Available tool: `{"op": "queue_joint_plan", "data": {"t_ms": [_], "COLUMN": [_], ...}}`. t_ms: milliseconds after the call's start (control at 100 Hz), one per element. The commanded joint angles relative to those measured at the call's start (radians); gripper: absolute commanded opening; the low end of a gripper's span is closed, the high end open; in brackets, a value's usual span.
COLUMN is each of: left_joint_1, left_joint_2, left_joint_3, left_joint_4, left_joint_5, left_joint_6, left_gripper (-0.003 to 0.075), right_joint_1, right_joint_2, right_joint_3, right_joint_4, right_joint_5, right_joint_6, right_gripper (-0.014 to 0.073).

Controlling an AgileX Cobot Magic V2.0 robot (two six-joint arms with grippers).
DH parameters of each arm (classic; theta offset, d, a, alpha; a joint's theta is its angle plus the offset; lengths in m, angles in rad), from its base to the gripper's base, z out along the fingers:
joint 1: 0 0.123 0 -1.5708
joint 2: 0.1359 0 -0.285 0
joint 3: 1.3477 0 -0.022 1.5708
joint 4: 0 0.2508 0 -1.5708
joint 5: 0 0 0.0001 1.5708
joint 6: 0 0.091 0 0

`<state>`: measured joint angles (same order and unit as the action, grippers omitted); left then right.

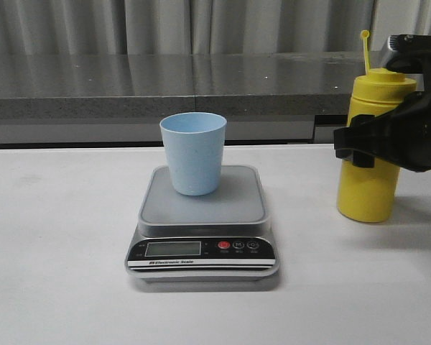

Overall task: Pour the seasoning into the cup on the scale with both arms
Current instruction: 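Reach the right gripper to the yellow squeeze bottle and grasp it, then lift the yellow bottle with the right gripper and tilt nozzle toward cup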

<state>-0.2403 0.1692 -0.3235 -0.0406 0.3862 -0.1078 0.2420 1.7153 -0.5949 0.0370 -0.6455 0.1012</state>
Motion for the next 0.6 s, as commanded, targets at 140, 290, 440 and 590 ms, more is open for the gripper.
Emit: {"op": "queue_joint_plan", "data": {"t_ms": [140,290,440,590], "left_joint_1": [0.002,0.002,0.002,0.002], "left_joint_2": [0.009,0.009,0.009,0.009], "left_joint_3": [-0.025,-0.025,-0.025,-0.025], "left_joint_4": [-0.002,-0.002,-0.002,-0.002], "left_joint_5": [-0.078,-0.078,-0.078,-0.078], "left_joint_6": [-0.008,-0.008,-0.008,-0.008], "left_gripper": [-0.0020,-0.0020,-0.0020,-0.0020], "right_joint_1": [-0.004,-0.002,0.006,0.060], "right_joint_2": [-0.039,-0.112,-0.157,-0.158], "right_joint_3": [-0.029,-0.103,-0.270,-0.428], "right_joint_4": [-0.021,-0.066,-0.143,-0.274], "right_joint_5": [-0.070,0.169,0.527,0.811], "right_joint_6": [-0.002,-0.002,-0.003,-0.003], "right_gripper": [0.0253,0.0253,0.0253,0.0253]}}
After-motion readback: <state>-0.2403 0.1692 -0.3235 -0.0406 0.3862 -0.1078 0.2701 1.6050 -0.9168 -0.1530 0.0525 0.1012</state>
